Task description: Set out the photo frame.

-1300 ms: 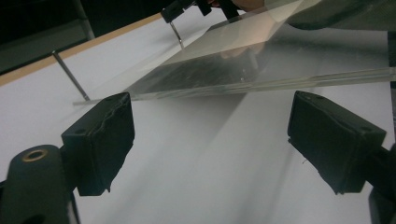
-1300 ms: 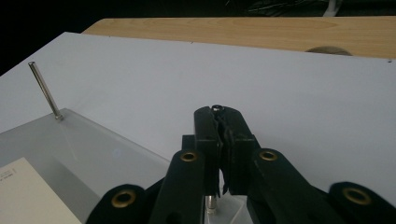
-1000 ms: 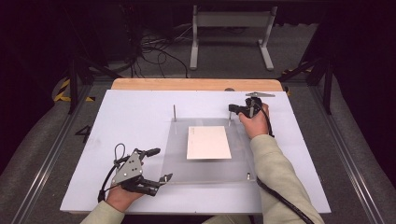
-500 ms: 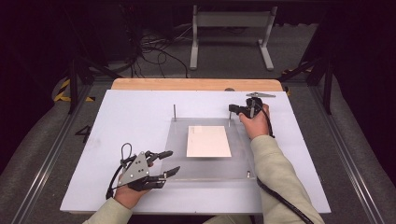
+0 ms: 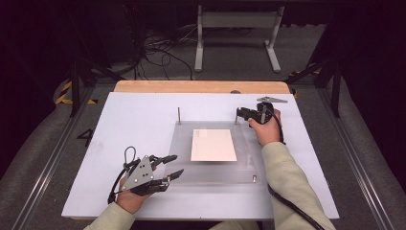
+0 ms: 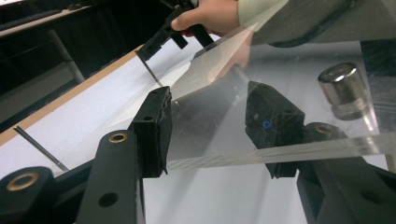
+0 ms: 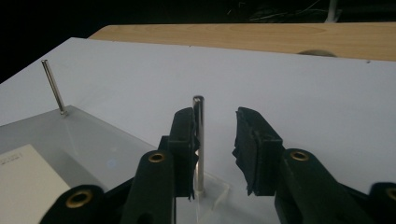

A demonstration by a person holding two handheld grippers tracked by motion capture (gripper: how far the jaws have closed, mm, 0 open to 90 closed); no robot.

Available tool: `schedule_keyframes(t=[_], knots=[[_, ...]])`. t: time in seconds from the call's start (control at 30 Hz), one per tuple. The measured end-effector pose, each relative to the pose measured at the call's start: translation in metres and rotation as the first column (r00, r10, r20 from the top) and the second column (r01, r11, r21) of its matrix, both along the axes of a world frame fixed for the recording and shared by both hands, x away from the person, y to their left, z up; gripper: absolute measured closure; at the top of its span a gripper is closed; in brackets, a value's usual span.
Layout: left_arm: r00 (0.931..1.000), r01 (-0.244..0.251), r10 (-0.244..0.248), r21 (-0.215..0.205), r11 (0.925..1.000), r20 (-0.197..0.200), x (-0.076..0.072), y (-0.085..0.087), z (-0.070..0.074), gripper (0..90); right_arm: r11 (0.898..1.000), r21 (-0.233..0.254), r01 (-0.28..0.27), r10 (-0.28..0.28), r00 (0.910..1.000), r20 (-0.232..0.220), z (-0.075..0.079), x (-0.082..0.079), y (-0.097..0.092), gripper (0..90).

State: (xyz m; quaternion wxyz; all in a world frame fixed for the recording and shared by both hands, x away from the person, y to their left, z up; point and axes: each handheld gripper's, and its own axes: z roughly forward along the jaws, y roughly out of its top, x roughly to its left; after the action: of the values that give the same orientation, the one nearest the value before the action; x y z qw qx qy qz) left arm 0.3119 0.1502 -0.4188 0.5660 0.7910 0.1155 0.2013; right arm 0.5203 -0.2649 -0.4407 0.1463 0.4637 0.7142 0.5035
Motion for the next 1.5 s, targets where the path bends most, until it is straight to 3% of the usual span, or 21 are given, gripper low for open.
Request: schedule_keyframes(t=[0.13, 0.27, 0.47, 0.67, 0.7, 0.9, 1.17, 1.27, 1.37, 1.4, 1.5], knots=[[1.0000, 0.003, -0.003, -0.002, 1.0000, 0.001, 0.002, 0.000, 0.002, 50.8, 1.000, -0.013, 0.004, -0.004, 0.9995, 0.032, 0.002, -0.010, -0.008, 57.2], [1.0000, 0.005, -0.005, -0.010, 0.9999, -0.004, 0.004, 0.000, 0.006, 50.9, 1.000, -0.021, -0.004, 0.006, 0.9955, 0.095, 0.006, -0.034, -0.019, 52.0], [0.9999, 0.011, -0.011, -0.029, 0.9995, -0.004, 0.008, 0.001, 0.010, 51.0, 0.995, -0.048, -0.085, 0.091, 0.9833, 0.157, 0.017, -0.069, -0.025, 51.4], [0.9998, 0.021, -0.021, -0.035, 0.9991, -0.004, 0.012, 0.002, 0.014, 51.2, 0.993, -0.032, -0.114, 0.119, 0.9728, 0.199, 0.028, -0.094, -0.031, 50.4], [0.9997, 0.023, -0.024, -0.037, 0.9990, -0.001, 0.013, 0.003, 0.016, 51.3, 0.992, -0.025, -0.125, 0.127, 0.9669, 0.221, 0.034, -0.107, -0.034, 49.3], [0.9996, 0.029, -0.029, -0.043, 0.9986, -0.002, 0.016, 0.003, 0.020, 51.5, 0.987, -0.048, -0.156, 0.163, 0.9492, 0.269, 0.043, -0.140, -0.037, 47.0], [0.9993, 0.036, -0.037, -0.057, 0.9977, -0.008, 0.020, 0.004, 0.023, 51.8, 0.972, -0.114, -0.208, 0.233, 0.9234, 0.305, 0.056, -0.173, -0.039, 42.5], [0.9991, 0.043, -0.043, -0.054, 0.9976, -0.004, 0.020, 0.005, 0.024, 52.4, 0.967, -0.130, -0.220, 0.250, 0.9244, 0.289, 0.053, -0.180, -0.041, 40.4], [0.9989, 0.046, -0.046, -0.045, 0.9979, -0.006, 0.020, 0.005, 0.025, 53.2, 0.954, -0.185, -0.235, 0.282, 0.9153, 0.288, 0.051, -0.188, -0.038, 37.6], [0.9989, 0.046, -0.046, -0.045, 0.9979, -0.006, 0.020, 0.005, 0.025, 53.2, 0.954, -0.185, -0.235, 0.282, 0.9153, 0.288, 0.051, -0.188, -0.038, 37.6], [0.9988, 0.048, -0.048, -0.044, 0.9979, -0.009, 0.020, 0.005, 0.025, 53.3, 0.942, -0.212, -0.258, 0.315, 0.8980, 0.307, 0.053, -0.194, -0.031, 33.4]])
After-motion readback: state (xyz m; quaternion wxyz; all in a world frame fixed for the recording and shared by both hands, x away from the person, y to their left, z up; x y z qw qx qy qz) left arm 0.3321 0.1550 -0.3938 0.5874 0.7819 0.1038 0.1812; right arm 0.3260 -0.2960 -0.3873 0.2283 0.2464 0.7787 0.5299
